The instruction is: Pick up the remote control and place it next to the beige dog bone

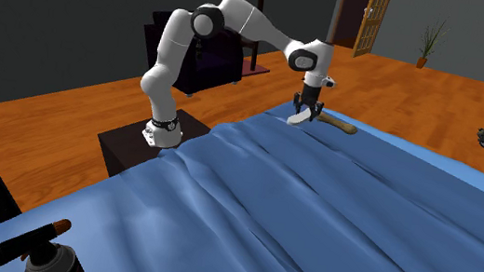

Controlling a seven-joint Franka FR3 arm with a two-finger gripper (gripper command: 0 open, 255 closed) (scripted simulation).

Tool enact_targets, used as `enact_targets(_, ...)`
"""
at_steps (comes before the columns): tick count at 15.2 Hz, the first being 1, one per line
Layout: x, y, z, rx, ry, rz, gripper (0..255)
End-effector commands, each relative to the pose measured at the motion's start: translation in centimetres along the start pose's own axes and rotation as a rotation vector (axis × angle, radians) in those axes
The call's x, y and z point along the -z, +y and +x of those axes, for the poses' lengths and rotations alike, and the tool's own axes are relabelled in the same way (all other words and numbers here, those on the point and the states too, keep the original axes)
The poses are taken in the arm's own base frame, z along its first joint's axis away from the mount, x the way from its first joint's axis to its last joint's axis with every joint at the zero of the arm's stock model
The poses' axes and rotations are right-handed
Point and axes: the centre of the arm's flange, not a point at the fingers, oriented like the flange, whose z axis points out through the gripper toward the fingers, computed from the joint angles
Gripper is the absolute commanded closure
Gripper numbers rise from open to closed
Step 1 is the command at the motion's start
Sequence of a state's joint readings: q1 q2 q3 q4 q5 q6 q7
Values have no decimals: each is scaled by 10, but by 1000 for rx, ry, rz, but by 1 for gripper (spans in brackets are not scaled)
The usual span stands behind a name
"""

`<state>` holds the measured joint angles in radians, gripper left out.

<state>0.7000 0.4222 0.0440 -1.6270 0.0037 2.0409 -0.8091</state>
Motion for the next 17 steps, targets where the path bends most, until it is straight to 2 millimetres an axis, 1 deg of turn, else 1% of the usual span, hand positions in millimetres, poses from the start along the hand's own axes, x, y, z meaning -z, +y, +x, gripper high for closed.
enact_targets(1,-10,0,0,0,1,-1,255)
enact_targets(5,-33,0,-1,0,1,-1,255)
enact_targets(13,-33,0,-1,0,1,-1,255)
enact_targets(14,-33,0,-1,0,1,-1,0)
enact_targets(17,-33,0,-1,0,1,-1,0)
